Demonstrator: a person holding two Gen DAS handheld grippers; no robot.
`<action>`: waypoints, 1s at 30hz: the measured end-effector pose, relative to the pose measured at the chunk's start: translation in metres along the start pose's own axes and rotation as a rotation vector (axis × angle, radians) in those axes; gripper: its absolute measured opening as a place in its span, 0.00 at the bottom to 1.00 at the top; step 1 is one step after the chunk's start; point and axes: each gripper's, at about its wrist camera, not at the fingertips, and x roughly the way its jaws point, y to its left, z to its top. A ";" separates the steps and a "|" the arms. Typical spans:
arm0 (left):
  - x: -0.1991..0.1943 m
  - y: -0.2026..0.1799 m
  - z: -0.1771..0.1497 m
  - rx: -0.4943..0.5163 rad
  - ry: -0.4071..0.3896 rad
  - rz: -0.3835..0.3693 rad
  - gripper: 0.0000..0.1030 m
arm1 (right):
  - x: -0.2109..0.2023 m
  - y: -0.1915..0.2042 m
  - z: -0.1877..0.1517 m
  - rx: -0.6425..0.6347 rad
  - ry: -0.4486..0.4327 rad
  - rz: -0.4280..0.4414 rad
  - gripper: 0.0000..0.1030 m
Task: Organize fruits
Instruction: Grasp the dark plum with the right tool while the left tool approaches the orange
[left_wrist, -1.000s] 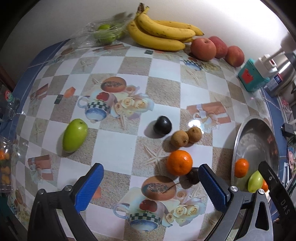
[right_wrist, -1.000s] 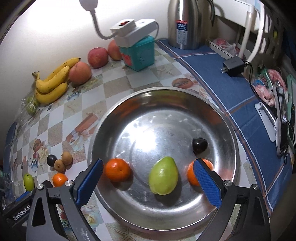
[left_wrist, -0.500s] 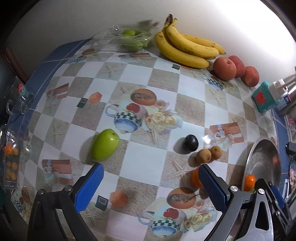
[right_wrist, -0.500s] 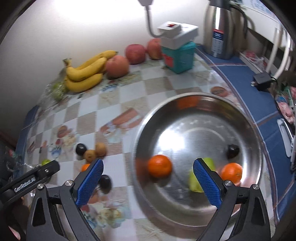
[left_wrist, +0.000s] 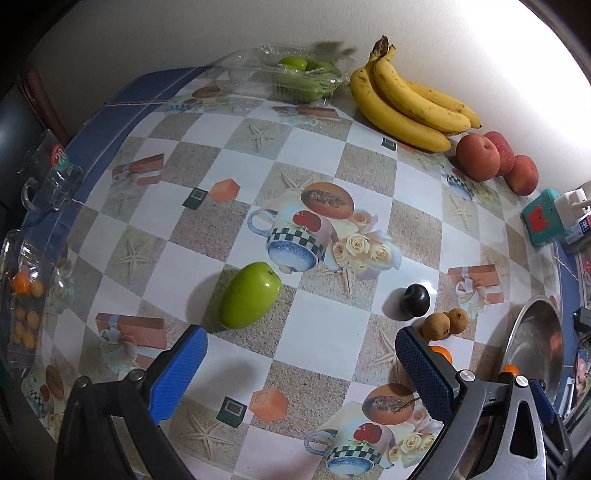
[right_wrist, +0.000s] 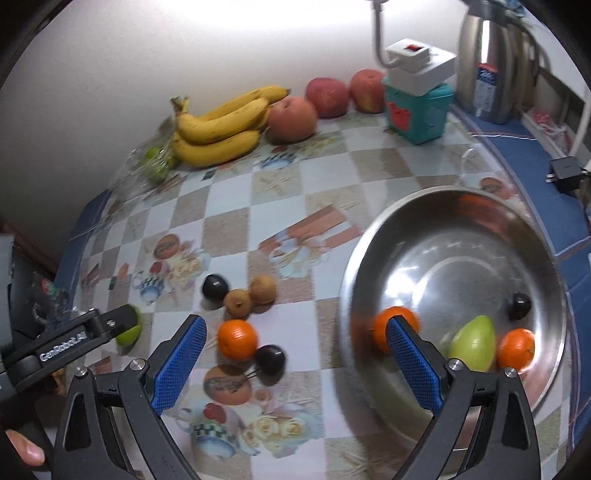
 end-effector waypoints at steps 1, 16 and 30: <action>0.002 -0.001 -0.001 0.003 0.005 -0.001 1.00 | 0.001 0.003 -0.001 -0.009 0.007 0.009 0.95; 0.016 -0.005 -0.005 -0.010 0.062 -0.027 1.00 | 0.017 0.011 -0.011 -0.046 0.069 0.011 0.94; 0.022 -0.014 -0.007 0.015 0.079 -0.027 1.00 | 0.040 0.008 -0.021 -0.044 0.172 -0.009 0.48</action>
